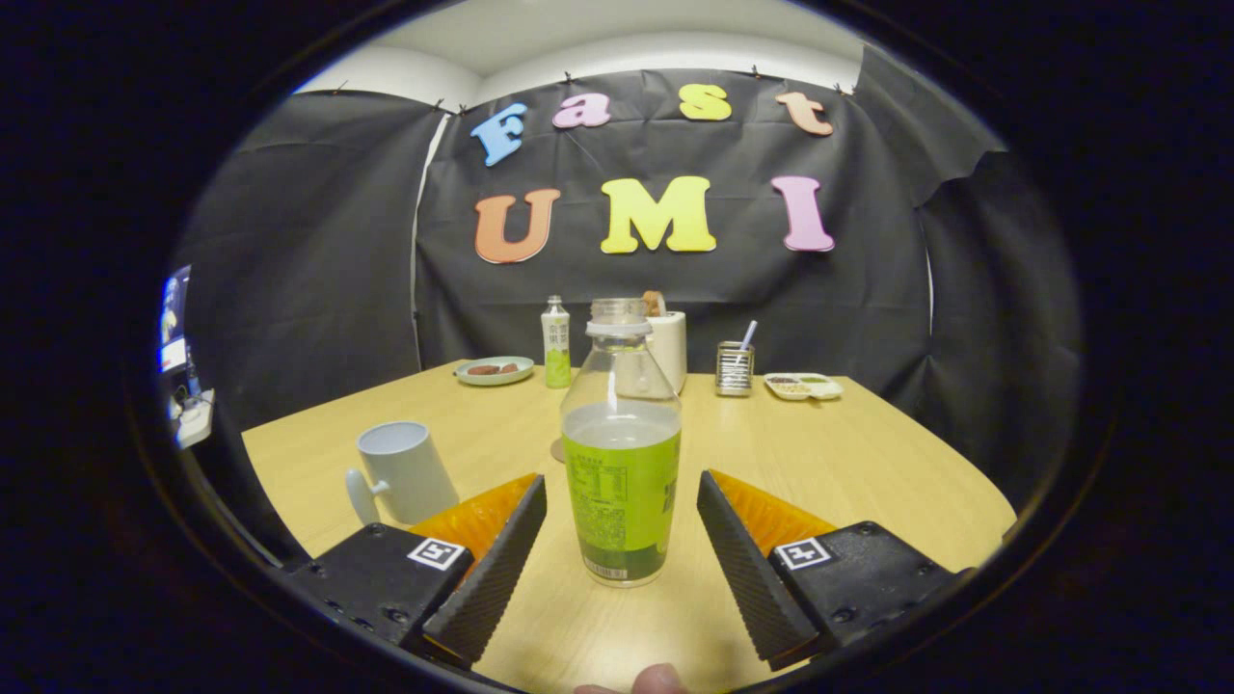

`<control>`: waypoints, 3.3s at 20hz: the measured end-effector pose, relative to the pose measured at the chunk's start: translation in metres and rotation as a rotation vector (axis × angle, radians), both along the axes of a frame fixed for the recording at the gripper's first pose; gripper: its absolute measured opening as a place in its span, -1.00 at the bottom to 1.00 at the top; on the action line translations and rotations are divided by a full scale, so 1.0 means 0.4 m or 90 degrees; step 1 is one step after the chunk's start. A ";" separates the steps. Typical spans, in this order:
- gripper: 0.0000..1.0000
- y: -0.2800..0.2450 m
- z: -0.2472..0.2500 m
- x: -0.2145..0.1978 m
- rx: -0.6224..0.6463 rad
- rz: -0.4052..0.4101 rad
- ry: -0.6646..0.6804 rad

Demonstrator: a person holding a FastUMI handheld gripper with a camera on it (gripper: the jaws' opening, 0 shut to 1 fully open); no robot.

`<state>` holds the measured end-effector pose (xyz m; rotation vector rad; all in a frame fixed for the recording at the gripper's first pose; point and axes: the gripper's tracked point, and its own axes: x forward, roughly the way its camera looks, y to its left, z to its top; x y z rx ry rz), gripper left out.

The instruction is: Take the bottle from table, then pour the juice into the cup, finally place the bottle on the coaster

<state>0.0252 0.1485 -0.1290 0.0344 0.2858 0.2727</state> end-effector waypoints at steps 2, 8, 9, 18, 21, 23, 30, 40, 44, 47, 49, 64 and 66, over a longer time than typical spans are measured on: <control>1.00 0.009 -0.005 0.018 0.010 0.000 0.005; 1.00 0.017 0.002 0.051 0.017 -0.020 -0.006; 1.00 0.015 0.002 0.055 0.022 -0.026 -0.006; 0.92 0.030 -0.012 0.080 0.076 -0.050 0.021; 0.74 0.038 -0.006 0.083 0.080 -0.052 0.024; 0.71 0.048 -0.002 0.085 0.069 -0.046 0.026; 0.58 0.086 0.074 0.095 -0.047 -0.007 -0.022; 0.57 0.143 0.116 0.129 -0.334 0.008 -0.102; 0.57 0.165 0.109 0.145 -0.445 0.024 -0.134; 0.57 0.177 0.112 0.165 -0.529 0.024 -0.155; 0.57 0.180 0.115 0.175 -0.589 0.026 -0.174; 0.57 0.245 0.157 0.186 -0.824 0.051 -0.280; 0.57 0.251 0.170 0.185 -0.853 0.043 -0.301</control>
